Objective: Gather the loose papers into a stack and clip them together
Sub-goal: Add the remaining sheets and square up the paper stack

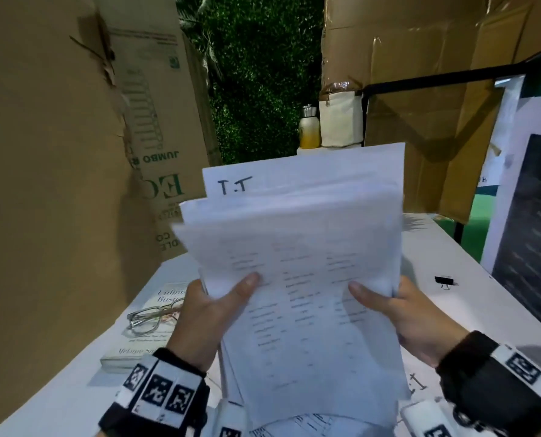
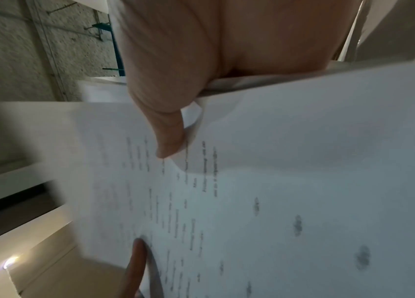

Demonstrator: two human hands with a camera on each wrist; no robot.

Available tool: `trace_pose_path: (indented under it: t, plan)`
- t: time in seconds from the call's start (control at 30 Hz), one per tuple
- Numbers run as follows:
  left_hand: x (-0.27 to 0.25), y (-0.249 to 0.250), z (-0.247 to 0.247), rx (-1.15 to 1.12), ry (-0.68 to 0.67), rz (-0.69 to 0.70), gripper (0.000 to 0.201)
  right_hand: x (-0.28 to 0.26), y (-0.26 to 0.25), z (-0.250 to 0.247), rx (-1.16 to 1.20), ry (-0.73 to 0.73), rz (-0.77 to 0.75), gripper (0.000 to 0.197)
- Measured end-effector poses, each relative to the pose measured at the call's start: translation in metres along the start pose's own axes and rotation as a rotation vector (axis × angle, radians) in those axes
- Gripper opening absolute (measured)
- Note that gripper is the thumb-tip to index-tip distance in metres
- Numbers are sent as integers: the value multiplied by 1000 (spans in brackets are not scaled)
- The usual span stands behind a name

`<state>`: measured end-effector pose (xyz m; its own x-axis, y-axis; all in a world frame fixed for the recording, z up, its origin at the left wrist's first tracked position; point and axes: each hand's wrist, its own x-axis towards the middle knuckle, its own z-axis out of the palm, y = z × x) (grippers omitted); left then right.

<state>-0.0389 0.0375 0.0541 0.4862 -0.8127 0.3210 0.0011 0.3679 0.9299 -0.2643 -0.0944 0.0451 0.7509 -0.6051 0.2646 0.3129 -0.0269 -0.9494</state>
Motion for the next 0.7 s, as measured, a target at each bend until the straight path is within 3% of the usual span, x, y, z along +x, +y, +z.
trace_pose_path:
  t: [0.17, 0.4, 0.6, 0.7]
  plan:
    - [5, 9, 7, -24, -49, 1, 45, 4, -5, -10, -70, 79, 30, 83]
    - [4, 27, 18, 19, -49, 285, 50, 7, -26, -4, -14, 141, -197, 70]
    - [7, 25, 3, 23, -14, 268, 60, 6, -21, -6, -76, 95, -170, 72]
    - [9, 22, -4, -55, -24, 213, 78, 9, -20, -4, -83, 90, -151, 71]
